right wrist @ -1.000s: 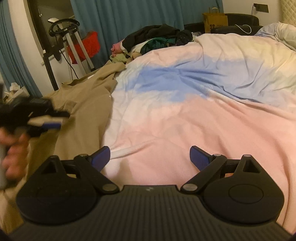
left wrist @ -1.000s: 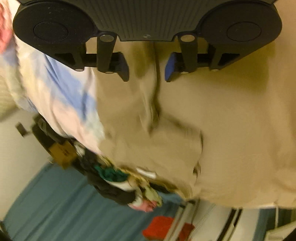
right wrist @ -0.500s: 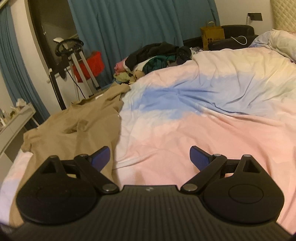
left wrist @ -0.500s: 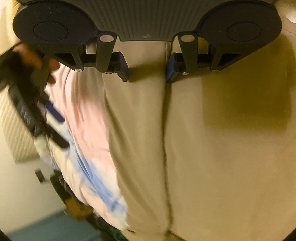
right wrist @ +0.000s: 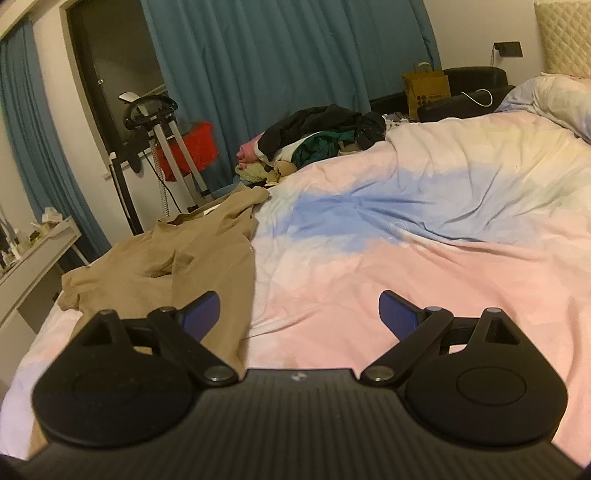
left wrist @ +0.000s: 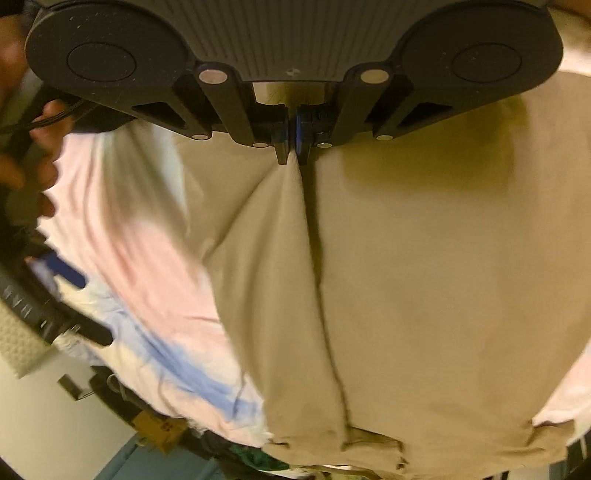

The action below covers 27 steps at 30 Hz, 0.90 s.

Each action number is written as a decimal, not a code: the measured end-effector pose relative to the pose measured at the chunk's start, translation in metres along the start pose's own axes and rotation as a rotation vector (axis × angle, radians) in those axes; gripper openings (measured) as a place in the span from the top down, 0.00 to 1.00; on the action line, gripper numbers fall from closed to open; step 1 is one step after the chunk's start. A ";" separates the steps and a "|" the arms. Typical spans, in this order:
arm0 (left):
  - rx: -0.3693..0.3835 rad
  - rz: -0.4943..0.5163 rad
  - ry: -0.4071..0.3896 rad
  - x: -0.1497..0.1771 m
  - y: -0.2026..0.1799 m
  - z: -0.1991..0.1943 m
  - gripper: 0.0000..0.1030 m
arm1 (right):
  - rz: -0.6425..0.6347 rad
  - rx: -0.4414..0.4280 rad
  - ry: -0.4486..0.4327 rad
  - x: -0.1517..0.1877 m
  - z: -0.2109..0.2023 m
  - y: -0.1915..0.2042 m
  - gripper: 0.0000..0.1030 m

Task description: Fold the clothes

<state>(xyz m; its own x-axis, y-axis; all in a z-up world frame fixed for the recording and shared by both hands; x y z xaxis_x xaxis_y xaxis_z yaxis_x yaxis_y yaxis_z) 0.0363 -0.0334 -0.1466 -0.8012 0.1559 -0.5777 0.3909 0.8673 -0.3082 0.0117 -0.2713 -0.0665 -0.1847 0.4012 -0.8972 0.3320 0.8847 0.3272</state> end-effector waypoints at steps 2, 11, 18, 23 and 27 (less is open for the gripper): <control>-0.004 0.037 -0.023 -0.003 -0.008 -0.005 0.95 | -0.004 -0.010 -0.002 0.000 -0.001 0.002 0.08; -0.078 0.154 -0.242 -0.027 -0.035 -0.042 0.31 | -0.007 -0.043 -0.045 -0.005 -0.016 0.007 0.08; -0.196 0.158 -0.458 -0.051 -0.038 -0.077 0.00 | -0.014 -0.066 -0.107 -0.016 -0.031 0.008 0.08; -0.200 0.189 -0.535 -0.083 -0.061 -0.093 0.00 | -0.034 -0.091 -0.163 -0.023 -0.046 0.010 0.08; -0.162 0.167 -0.609 -0.114 -0.083 -0.106 0.00 | -0.029 -0.085 -0.197 -0.029 -0.053 0.005 0.08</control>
<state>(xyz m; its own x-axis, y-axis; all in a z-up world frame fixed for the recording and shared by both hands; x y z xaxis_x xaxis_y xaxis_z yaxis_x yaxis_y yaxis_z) 0.0471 -0.0730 0.0248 -0.3170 0.0405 -0.9476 0.3772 0.9221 -0.0867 -0.0307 -0.2655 -0.0231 -0.0055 0.3285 -0.9445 0.2481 0.9154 0.3170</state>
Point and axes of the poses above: each gripper's, at about its wrist camera, not at the fingertips, and z roughly the way its jaws point, y to its left, x to its underside, the point moved 3 cm from there along z, roughly the way its jaws point, and after that the axes turned 10 degrees about -y, right-handed, at the moved point
